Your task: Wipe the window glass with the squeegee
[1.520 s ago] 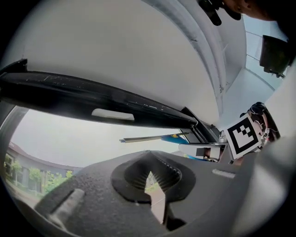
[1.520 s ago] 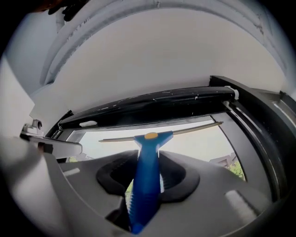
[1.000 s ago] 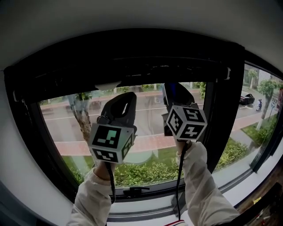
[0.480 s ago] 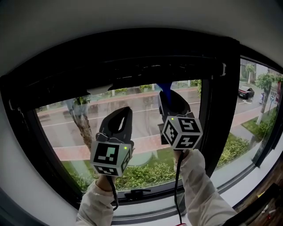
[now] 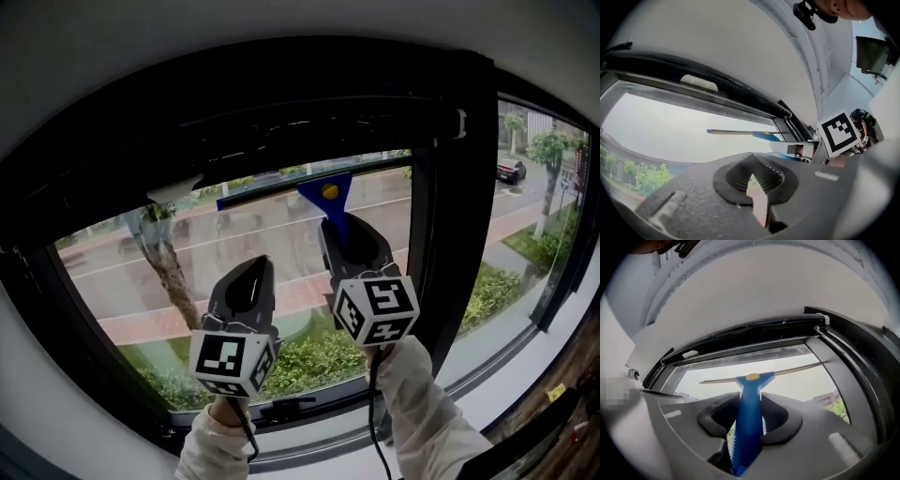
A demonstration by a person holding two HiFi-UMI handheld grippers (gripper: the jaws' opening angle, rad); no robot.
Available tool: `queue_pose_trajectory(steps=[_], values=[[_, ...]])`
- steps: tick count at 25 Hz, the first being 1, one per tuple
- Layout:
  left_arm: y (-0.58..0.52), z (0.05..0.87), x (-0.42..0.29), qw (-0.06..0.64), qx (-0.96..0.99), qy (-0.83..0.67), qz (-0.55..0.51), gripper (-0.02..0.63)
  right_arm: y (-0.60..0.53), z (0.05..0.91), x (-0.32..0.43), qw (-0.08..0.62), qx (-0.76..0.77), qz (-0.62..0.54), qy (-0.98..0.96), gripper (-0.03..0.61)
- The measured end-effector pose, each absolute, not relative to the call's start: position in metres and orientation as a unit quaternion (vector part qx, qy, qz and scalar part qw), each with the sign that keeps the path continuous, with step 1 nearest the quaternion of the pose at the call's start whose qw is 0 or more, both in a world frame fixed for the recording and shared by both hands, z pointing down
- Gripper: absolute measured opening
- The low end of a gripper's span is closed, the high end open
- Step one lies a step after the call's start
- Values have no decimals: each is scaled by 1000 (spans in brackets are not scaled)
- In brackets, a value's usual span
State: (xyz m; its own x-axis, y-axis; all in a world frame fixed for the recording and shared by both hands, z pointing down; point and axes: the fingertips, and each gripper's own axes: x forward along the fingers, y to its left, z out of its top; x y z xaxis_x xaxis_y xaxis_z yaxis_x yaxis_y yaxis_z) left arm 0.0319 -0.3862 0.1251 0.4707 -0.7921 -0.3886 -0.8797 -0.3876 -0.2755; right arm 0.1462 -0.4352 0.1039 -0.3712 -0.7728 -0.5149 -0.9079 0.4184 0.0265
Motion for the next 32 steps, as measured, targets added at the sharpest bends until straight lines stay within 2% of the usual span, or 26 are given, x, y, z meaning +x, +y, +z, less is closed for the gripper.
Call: queue_pose_trajectory(steps=[5, 19, 32], values=[[-389, 154, 33, 187, -840, 501, 91, -2, -434, 128, 147, 208, -522, 142, 815, 141], [-378, 224, 20, 135, -852, 503, 60, 0, -428, 191, 146, 201, -535, 109, 813, 141], [-377, 290, 27, 75, -863, 499, 36, 0, -422, 262, 147, 158, -546, 71, 820, 141]])
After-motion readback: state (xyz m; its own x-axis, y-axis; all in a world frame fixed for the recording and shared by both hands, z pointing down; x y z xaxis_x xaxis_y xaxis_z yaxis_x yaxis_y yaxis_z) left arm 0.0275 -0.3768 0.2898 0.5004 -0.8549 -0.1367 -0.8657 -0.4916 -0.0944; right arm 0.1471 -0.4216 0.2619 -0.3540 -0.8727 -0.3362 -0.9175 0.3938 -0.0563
